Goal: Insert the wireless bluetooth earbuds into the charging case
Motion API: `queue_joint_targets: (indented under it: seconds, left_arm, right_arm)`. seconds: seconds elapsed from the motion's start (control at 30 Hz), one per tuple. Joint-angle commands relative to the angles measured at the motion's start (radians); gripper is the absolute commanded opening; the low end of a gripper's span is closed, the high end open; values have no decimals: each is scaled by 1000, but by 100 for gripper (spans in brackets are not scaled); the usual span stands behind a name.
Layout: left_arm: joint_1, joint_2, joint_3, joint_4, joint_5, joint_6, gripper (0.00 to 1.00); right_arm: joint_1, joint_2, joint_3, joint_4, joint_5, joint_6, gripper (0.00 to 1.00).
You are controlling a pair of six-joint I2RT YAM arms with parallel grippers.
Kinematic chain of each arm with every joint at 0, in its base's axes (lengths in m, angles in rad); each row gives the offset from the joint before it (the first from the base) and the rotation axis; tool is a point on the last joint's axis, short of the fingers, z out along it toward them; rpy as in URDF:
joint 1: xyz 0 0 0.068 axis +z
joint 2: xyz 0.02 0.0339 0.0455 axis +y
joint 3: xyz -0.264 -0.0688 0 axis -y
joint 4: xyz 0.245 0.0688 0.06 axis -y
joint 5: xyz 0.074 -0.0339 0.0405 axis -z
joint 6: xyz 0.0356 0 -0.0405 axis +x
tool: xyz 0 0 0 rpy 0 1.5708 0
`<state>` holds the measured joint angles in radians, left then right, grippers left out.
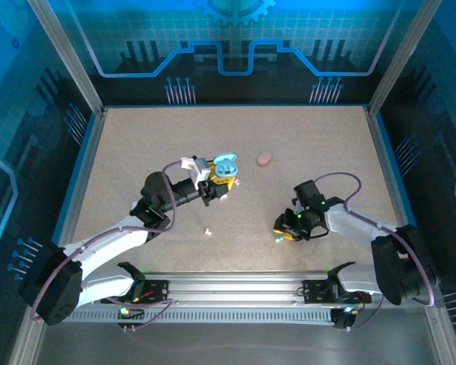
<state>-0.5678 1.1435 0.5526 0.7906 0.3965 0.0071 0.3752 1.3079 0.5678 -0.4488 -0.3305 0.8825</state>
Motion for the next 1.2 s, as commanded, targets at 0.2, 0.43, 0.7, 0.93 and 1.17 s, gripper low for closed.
queue_joint_targets:
  seconds: [0.2, 0.43, 0.7, 0.93, 1.17]
  left_arm:
    - [-7, -14, 11, -6, -11, 24, 31]
    - [-9, -7, 13, 2, -8, 21, 31]
    - [-8, -11, 8, 1, -7, 19, 31]
    - [-7, -20, 9, -5, -14, 24, 31]
    - [-7, -24, 7, -10, -13, 27, 31]
  right_arm:
    - [37, 54, 78, -52, 30, -53, 38]
    - [39, 12, 80, -176, 121, -41, 43]
    - [65, -7, 51, -169, 108, 13, 44]
    - [107, 59, 66, -134, 105, 44, 44]
    - [137, 104, 112, -130, 125, 40, 38]
